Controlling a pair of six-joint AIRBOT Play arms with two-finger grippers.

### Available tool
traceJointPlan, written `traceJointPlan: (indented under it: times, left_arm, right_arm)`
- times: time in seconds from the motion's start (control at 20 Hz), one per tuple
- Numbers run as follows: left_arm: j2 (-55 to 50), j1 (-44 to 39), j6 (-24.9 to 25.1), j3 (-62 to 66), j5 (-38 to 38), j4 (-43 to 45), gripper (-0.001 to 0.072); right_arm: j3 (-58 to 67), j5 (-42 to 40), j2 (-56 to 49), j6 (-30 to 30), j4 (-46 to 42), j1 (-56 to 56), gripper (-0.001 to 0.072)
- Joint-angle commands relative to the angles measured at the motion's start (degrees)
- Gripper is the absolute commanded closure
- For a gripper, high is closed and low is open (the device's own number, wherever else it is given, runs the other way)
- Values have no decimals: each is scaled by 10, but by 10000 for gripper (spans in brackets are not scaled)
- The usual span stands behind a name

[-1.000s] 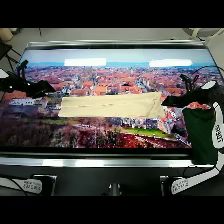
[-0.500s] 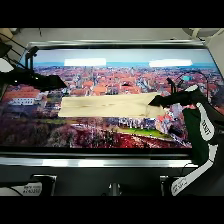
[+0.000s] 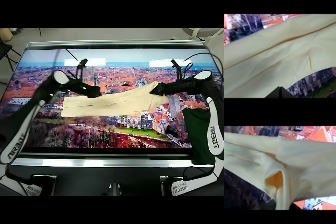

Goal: Fold the shirts.

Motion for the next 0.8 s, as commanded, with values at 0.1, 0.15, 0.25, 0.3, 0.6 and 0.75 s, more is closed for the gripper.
traceJointPlan:
  times: [0.1,0.15,0.25,0.3,0.6,0.75]
  left_arm:
    - [-109,-63,-11,0,46,-137,682]
    - [-121,-72,-10,0,46,-178,681]
    - [-136,-97,8,0,60,-236,681]
    - [-140,-113,18,0,72,-248,681]
    - [-142,-205,17,0,139,-307,681]
    - [-152,-236,16,10,179,-320,681]
  right_arm:
    - [2,80,127,49,-101,0,692]
    - [2,92,145,56,-111,0,691]
    - [2,124,174,67,-117,0,692]
    - [2,137,185,71,-117,0,692]
    - [2,166,242,90,-117,0,691]
    - [2,156,254,98,-118,-1,691]
